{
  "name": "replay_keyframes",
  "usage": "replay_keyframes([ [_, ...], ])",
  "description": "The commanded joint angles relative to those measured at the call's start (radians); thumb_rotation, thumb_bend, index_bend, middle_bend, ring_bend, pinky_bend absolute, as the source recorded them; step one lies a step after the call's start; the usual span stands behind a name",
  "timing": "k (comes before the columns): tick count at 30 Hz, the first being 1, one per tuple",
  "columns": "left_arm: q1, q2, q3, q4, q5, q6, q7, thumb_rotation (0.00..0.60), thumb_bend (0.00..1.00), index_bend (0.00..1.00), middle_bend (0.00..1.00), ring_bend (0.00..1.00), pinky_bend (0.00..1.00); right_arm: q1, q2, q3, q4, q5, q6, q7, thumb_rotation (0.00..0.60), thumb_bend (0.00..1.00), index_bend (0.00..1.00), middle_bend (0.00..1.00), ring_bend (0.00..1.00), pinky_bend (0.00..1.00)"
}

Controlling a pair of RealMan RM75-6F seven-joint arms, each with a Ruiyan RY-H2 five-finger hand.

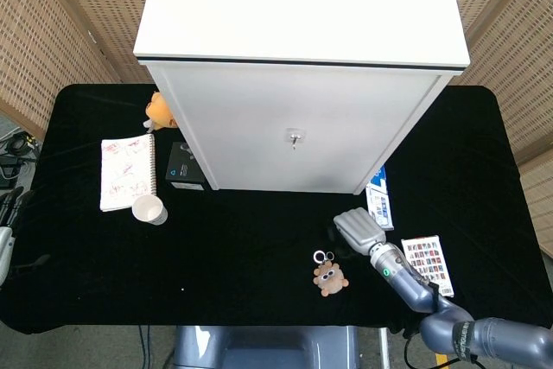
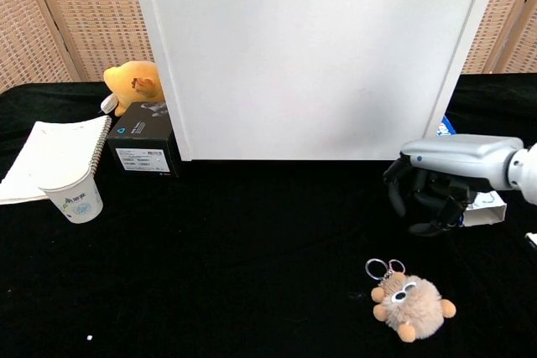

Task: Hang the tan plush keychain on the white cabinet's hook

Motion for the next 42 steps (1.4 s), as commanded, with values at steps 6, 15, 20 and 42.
replay_keyframes([
  [6,-0.004,0.0,0.001,0.002,-0.005,-0.006,0.001,0.6,0.0,0.0,0.0,0.0,0.0,0.073,-0.119,-0.013,0.075,0.178,0.008,-0.177,0.6,0.5,0.57,0.91,0.89,1.0],
  [15,-0.006,-0.004,0.003,0.0,-0.011,-0.01,0.011,0.6,0.0,0.0,0.0,0.0,0.0,0.093,-0.163,-0.047,0.096,0.219,0.019,-0.222,0.6,0.53,0.56,0.91,0.89,1.0],
  [20,-0.007,-0.006,0.005,-0.001,-0.012,-0.01,0.017,0.6,0.0,0.0,0.0,0.0,0.0,0.101,-0.175,-0.056,0.102,0.239,0.021,-0.234,0.6,0.53,0.56,0.91,0.89,1.0],
  [42,-0.011,-0.008,0.007,-0.001,-0.023,-0.017,0.023,0.6,0.0,0.0,0.0,0.0,0.0,0.126,-0.25,-0.086,0.156,0.274,0.044,-0.289,0.6,0.53,0.56,0.91,0.89,1.0],
])
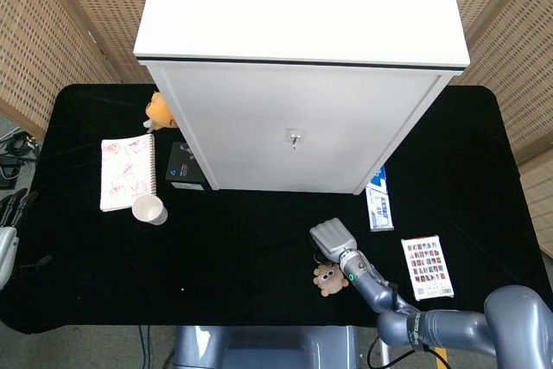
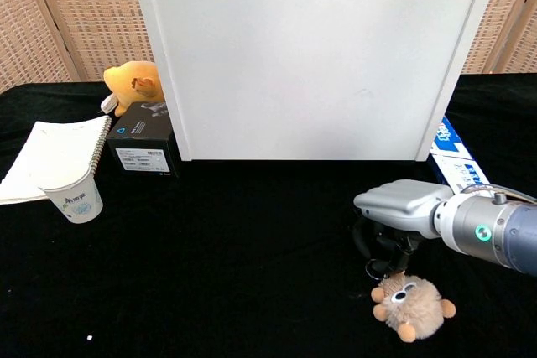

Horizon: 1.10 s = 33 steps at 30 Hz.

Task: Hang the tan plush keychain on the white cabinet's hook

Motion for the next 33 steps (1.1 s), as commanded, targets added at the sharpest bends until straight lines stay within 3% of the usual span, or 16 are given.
replay_keyframes([
  [1,0.0,0.0,0.0,0.0,0.0,0.0,0.001,0.6,0.0,0.0,0.0,0.0,0.0,0.002,-0.004,-0.004,0.004,0.005,0.0,-0.005,0.6,0.53,0.56,0.91,0.89,1.0],
  [15,0.0,-0.003,0.003,0.0,0.002,0.002,0.006,0.6,0.0,0.0,0.0,0.0,0.0,0.003,-0.015,-0.006,0.026,0.001,0.008,-0.005,0.6,0.53,0.55,0.91,0.89,1.0],
  [24,0.0,-0.004,0.004,-0.002,0.002,0.004,0.008,0.6,0.0,0.0,0.0,0.0,0.0,-0.001,-0.014,-0.006,0.029,-0.03,0.0,0.024,0.6,0.64,0.7,0.92,0.89,1.0],
  [33,0.002,-0.003,0.007,-0.004,0.007,0.007,0.007,0.6,0.0,0.0,0.0,0.0,0.0,-0.022,0.022,0.01,-0.011,-0.127,0.035,0.096,0.6,0.65,0.71,0.93,0.9,1.0],
])
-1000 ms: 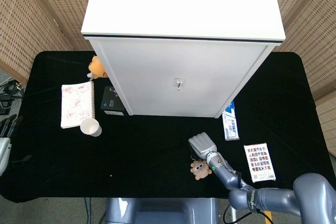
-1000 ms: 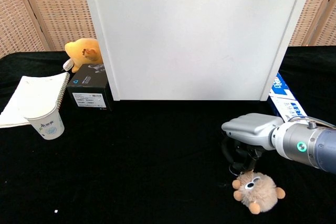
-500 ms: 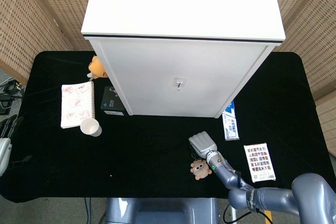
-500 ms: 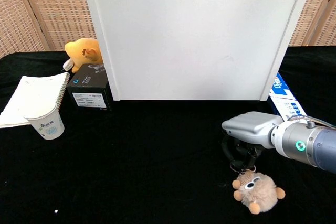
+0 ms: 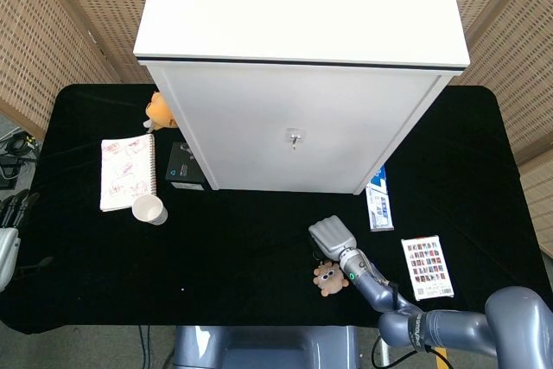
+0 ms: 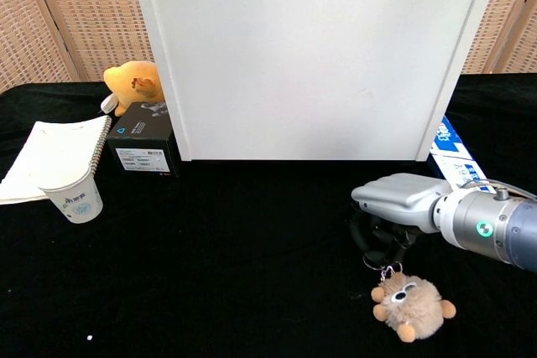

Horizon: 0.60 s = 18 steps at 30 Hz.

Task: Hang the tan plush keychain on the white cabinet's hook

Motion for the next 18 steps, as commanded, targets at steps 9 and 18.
replay_keyframes([
  [9,0.002,0.0,0.005,-0.002,0.01,0.003,-0.001,0.6,0.0,0.0,0.0,0.0,0.0,-0.04,0.064,0.016,-0.083,-0.165,0.089,0.092,0.6,0.66,0.72,0.93,0.9,1.0],
  [18,0.003,0.002,0.008,-0.003,0.019,0.006,-0.005,0.6,0.0,0.0,0.0,0.0,0.0,-0.068,0.15,0.019,-0.18,-0.325,0.186,0.139,0.6,0.67,0.73,0.93,0.9,1.0],
])
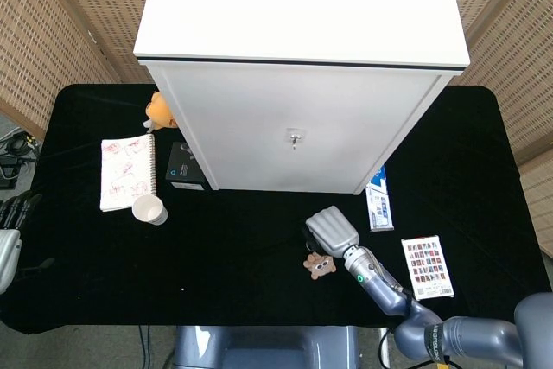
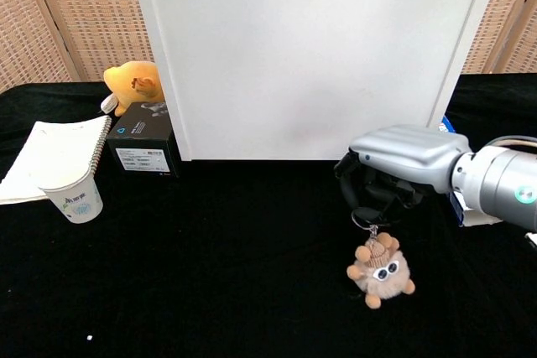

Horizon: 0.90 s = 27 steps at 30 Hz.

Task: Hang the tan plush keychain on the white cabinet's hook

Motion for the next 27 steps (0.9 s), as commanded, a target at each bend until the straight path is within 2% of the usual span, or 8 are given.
replay_keyframes([
  [1,0.001,0.001,0.001,-0.001,0.004,0.002,-0.002,0.6,0.0,0.0,0.0,0.0,0.0,-0.016,0.048,0.001,-0.05,-0.078,0.052,0.022,0.6,0.67,0.73,0.93,0.9,1.0],
  [4,0.002,0.002,0.003,-0.001,0.009,0.005,-0.003,0.6,0.0,0.0,0.0,0.0,0.0,-0.025,0.084,-0.001,-0.085,-0.151,0.095,0.031,0.6,0.67,0.73,0.93,0.9,1.0],
  [6,0.003,0.003,0.005,-0.003,0.015,0.007,-0.007,0.6,0.0,0.0,0.0,0.0,0.0,-0.027,0.121,0.009,-0.119,-0.238,0.154,0.02,0.6,0.67,0.73,0.93,0.9,1.0],
  [10,0.005,0.007,0.005,-0.004,0.018,0.01,-0.013,0.6,0.0,0.0,0.0,0.0,0.0,-0.028,0.168,0.022,-0.149,-0.312,0.194,0.014,0.6,0.67,0.73,0.93,0.9,1.0],
  [21,0.005,0.013,0.003,-0.003,0.023,0.013,-0.023,0.6,0.0,0.0,0.0,0.0,0.0,-0.031,0.26,0.095,-0.204,-0.37,0.252,0.02,0.6,0.67,0.73,0.93,0.9,1.0],
  [27,0.006,0.014,0.003,-0.003,0.025,0.016,-0.025,0.6,0.0,0.0,0.0,0.0,0.0,-0.02,0.308,0.146,-0.193,-0.427,0.294,-0.035,0.6,0.67,0.74,0.93,0.9,1.0],
])
